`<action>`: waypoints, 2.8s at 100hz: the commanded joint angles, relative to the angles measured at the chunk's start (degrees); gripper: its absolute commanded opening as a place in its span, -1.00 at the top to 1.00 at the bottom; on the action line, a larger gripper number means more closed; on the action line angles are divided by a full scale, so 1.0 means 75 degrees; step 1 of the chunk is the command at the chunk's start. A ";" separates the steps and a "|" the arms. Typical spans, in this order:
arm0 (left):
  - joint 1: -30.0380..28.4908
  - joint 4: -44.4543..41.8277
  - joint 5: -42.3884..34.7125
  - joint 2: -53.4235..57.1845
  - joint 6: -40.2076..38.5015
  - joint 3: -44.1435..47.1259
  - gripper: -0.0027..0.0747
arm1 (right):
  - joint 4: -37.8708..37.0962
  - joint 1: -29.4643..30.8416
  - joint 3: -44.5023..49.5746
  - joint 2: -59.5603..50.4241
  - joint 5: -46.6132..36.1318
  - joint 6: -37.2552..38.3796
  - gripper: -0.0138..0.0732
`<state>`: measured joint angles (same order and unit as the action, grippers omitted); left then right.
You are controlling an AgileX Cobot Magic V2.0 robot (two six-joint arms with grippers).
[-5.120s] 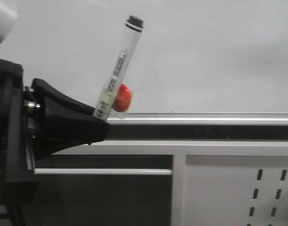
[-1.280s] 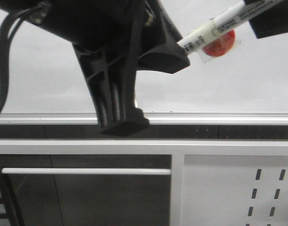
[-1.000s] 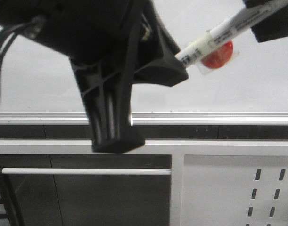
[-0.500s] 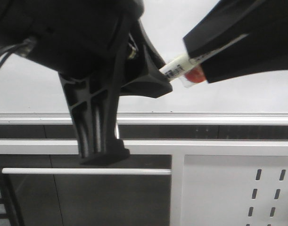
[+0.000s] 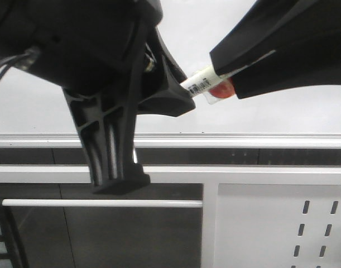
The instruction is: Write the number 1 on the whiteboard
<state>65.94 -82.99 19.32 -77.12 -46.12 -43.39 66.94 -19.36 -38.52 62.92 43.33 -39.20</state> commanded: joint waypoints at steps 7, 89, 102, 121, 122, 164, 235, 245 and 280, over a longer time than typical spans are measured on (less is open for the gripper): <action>0.0055 0.0245 0.0086 0.0259 -0.0066 -0.0181 0.98 | 0.0199 -0.0020 -0.0232 -0.0017 -0.0301 -0.0124 0.21; 0.0055 0.0332 0.0310 0.0259 -0.0066 -0.0181 0.98 | 0.0020 0.0137 -0.0232 -0.0017 -0.0390 -0.0124 0.38; 0.0055 0.0332 0.0310 0.0259 -0.0066 -0.0181 0.98 | -0.0083 0.0137 -0.0232 -0.0017 -0.0351 -0.0124 0.74; 0.0055 0.0347 0.0498 0.0259 -0.0066 -0.0181 0.88 | -0.0080 0.0137 -0.0232 -0.0017 -0.0351 -0.0124 0.86; 0.0055 0.0347 0.0497 0.0259 -0.0066 -0.0181 0.85 | -0.0080 0.0137 -0.0232 -0.0017 -0.0351 -0.0124 0.86; 0.0330 0.1167 0.1995 0.1074 -0.0293 -0.0181 -0.84 | -0.0136 0.0137 -0.0232 -0.0050 -0.0690 -0.0781 0.86; 0.1720 0.1880 0.4223 0.3741 -0.3129 0.0607 -0.06 | -0.0197 -0.0927 0.1746 -0.3462 -0.4408 -0.3965 0.82; 0.1720 0.1541 0.4241 0.3741 -0.3538 0.0770 0.22 | -0.0197 -0.1614 0.1861 -0.3543 -0.5155 -0.4101 0.82; 0.1720 0.1493 0.4284 0.3726 -0.3858 0.0813 0.98 | -0.0319 -0.4118 0.2218 -0.3514 -0.8711 -0.4134 0.82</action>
<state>78.42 -68.45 51.34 -49.66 -73.59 -35.70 65.41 -46.68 -20.93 36.57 -13.39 -69.42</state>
